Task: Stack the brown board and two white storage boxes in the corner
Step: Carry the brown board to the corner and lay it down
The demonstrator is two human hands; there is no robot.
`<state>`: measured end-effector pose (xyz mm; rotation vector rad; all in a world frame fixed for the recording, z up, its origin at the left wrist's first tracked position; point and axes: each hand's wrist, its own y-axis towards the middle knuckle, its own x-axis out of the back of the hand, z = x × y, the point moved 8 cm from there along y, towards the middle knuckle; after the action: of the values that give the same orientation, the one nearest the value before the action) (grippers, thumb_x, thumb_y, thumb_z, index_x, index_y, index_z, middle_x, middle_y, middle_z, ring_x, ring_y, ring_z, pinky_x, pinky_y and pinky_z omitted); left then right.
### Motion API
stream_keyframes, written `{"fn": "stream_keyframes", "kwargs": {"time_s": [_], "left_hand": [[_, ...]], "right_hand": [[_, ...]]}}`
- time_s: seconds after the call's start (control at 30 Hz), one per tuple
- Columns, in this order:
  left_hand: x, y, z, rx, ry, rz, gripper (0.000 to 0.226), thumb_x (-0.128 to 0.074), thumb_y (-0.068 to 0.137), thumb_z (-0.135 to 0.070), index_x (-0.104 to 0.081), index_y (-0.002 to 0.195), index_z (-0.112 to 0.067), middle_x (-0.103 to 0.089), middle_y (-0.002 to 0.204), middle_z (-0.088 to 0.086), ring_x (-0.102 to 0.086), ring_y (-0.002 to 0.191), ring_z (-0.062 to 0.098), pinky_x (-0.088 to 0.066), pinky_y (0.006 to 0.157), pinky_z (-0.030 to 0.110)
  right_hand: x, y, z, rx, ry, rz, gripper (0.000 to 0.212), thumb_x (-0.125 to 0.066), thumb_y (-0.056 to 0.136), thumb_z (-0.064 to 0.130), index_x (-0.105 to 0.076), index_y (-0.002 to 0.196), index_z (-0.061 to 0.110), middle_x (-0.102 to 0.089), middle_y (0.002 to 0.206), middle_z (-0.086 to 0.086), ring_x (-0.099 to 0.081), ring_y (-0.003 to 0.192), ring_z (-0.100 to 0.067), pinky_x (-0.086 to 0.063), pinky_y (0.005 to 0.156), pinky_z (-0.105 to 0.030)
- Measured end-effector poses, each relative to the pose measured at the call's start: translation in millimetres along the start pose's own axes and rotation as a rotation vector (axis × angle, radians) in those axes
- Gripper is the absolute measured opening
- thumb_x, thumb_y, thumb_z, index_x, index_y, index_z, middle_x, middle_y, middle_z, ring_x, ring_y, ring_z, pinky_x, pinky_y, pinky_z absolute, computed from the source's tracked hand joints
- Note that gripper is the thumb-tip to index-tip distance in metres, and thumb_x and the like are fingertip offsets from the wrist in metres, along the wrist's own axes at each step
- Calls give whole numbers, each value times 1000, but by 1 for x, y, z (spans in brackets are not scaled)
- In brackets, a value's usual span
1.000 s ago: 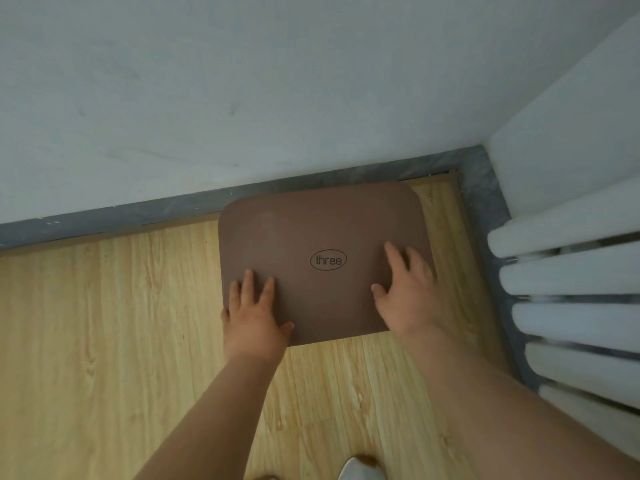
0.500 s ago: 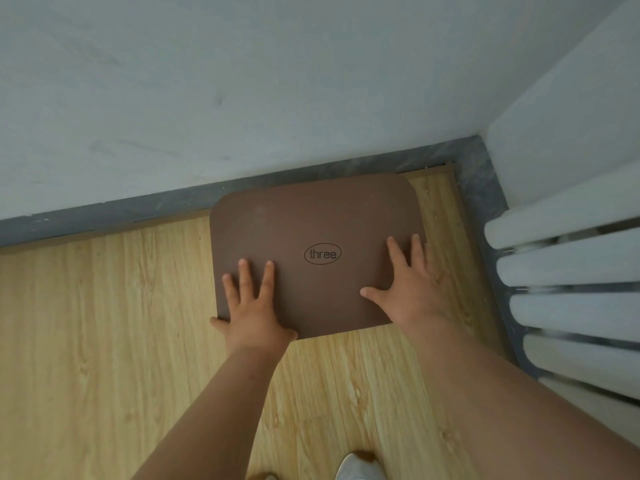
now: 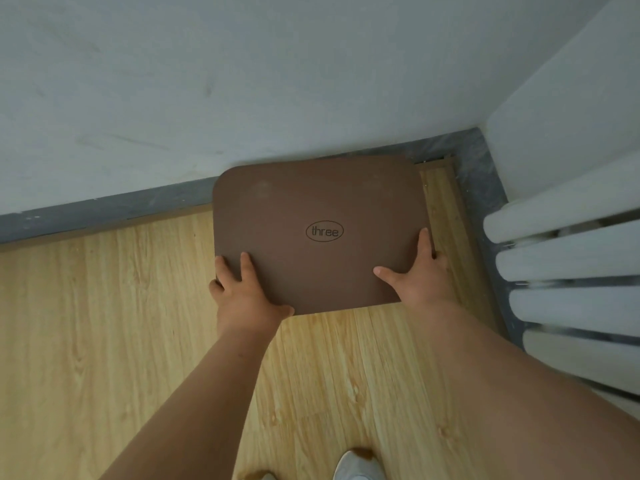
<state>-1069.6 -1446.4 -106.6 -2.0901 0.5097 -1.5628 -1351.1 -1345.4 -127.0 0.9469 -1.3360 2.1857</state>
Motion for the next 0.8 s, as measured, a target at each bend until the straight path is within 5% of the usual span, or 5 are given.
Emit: {"fn": "stream_keyframes", "kwargs": {"time_s": [0.37, 0.8], "left_hand": [[-8, -2, -15, -14, 14, -13, 114, -77, 73, -50, -4, 156, -25, 13, 161, 7, -7, 147, 33, -45, 101, 43], [20, -37, -22, -94, 109, 73, 86, -56, 92, -45, -3, 156, -27, 14, 163, 6, 8, 151, 29, -17, 120, 52]], "right_hand": [[21, 28, 22, 79, -30, 76, 109, -73, 82, 42, 8, 154, 37, -6, 161, -16, -29, 143, -34, -34, 110, -44], [31, -45, 34, 157, -150, 109, 84, -61, 93, 31, -5, 156, 32, 1, 164, -9, -13, 149, -28, -29, 113, -39]]}}
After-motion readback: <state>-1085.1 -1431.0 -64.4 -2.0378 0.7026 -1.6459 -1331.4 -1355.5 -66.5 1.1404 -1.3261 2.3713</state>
